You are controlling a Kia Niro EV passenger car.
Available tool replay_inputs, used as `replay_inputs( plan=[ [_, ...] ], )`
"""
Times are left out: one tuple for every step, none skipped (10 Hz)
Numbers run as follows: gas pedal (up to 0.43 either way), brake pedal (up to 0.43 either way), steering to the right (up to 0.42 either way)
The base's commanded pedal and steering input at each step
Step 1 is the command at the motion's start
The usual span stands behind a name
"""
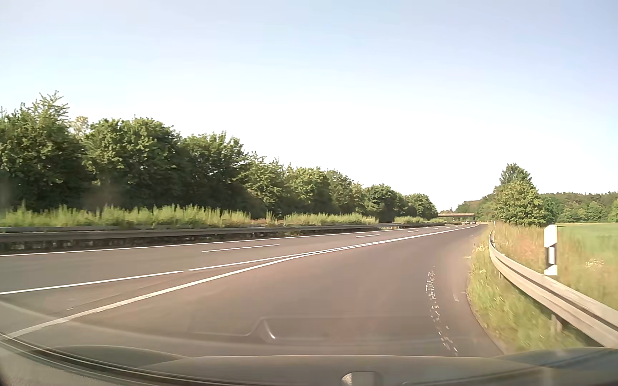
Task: Follow the waypoints while adhering to traffic rules and regulations
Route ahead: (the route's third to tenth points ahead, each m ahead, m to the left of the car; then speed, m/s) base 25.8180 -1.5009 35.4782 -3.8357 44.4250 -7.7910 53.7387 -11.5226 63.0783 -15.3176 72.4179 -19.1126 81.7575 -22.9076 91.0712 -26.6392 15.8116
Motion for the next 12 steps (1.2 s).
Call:
replay_inputs(
  plan=[
    [0.098,0.030,0.092],
    [0.118,0.030,0.091],
    [0.130,0.030,0.090],
    [0.138,0.030,0.086],
    [0.150,0.030,0.083],
    [0.157,0.030,0.081],
    [0.177,0.030,0.079],
    [0.197,0.030,0.078],
    [0.197,0.030,0.077],
    [0.220,0.030,0.074],
    [0.220,0.030,0.069],
    [0.228,0.030,0.064]
  ],
)
